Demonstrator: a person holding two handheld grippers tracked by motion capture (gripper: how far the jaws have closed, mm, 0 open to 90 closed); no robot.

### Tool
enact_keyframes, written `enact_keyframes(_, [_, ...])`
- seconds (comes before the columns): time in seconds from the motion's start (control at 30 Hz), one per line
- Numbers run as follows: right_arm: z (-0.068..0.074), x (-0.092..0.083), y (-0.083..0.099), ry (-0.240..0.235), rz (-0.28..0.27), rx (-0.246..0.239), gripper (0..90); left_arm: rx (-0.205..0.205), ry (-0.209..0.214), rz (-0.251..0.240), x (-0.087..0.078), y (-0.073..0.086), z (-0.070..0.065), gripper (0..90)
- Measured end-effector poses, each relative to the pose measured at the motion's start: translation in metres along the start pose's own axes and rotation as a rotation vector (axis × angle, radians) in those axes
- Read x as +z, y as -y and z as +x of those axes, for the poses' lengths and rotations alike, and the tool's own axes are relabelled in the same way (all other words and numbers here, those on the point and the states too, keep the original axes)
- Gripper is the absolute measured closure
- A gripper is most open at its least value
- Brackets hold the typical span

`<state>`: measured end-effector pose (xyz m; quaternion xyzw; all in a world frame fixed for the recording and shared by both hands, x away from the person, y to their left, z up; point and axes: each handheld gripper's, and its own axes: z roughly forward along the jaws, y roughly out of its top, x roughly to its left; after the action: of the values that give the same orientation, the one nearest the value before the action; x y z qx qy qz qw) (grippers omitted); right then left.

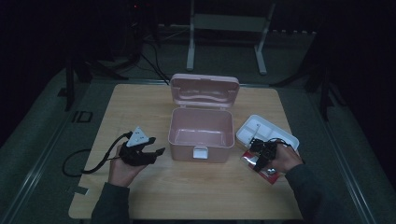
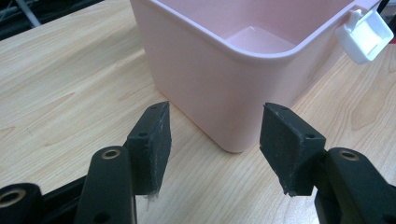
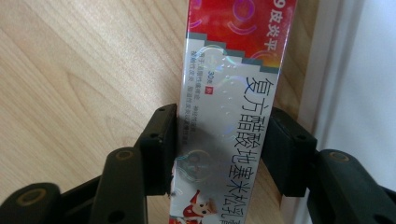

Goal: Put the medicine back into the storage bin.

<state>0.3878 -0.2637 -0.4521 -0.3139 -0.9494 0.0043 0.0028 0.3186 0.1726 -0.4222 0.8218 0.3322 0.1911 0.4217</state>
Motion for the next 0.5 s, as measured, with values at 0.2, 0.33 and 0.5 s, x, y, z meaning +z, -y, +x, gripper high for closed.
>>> enact_keyframes(0.2, [0.004,-0.002,-0.001,0.011,0.021,-0.074,51.0,-0.003,-0.002,-0.001,0.0,0.0,0.0,43.2])
enact_keyframes(0.33, [0.006,-0.007,0.001,0.004,0.015,-0.1,51.1,-0.001,-0.001,0.001,0.001,0.0,0.0,43.2])
enact_keyframes(0.5, [0.01,-0.017,0.003,0.005,0.004,-0.13,51.2,-0.005,-0.002,-0.002,0.0,0.0,0.0,43.2])
